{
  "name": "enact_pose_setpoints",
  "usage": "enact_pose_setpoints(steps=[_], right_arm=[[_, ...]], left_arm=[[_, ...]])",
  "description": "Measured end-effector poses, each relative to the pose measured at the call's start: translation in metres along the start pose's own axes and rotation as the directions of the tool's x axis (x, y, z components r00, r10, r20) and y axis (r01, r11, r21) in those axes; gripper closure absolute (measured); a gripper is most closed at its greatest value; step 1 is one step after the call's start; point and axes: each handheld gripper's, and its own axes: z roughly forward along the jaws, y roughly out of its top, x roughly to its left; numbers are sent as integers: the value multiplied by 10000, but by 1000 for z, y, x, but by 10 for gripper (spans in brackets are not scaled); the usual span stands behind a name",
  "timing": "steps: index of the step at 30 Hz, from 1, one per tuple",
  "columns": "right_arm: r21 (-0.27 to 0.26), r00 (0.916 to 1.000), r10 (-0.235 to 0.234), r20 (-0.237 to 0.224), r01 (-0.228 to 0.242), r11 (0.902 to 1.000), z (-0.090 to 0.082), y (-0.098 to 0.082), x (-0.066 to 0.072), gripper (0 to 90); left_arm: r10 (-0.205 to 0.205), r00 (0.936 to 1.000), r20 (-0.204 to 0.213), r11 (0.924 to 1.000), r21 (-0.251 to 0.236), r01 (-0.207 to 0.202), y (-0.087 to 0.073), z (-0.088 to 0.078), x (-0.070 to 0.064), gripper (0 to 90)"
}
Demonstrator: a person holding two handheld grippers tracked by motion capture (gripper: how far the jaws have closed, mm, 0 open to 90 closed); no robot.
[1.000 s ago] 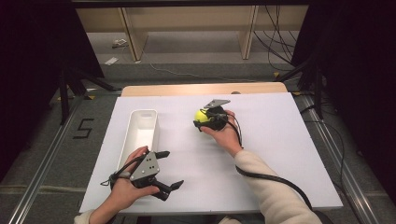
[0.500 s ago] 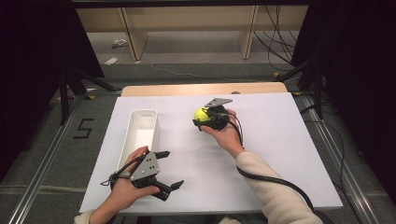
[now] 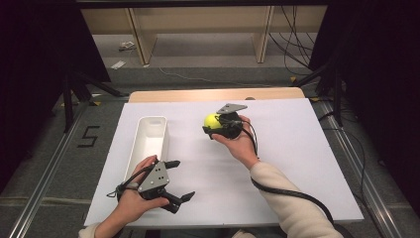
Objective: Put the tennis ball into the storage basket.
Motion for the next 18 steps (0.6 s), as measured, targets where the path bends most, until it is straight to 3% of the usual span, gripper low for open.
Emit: enact_pose_setpoints(steps=[18], right_arm=[[-393,9995,-139,-280,128,9991,-11,8,13,260]], left_arm=[[-28,10000,-16,10000,10,28,0,0,0,0]])
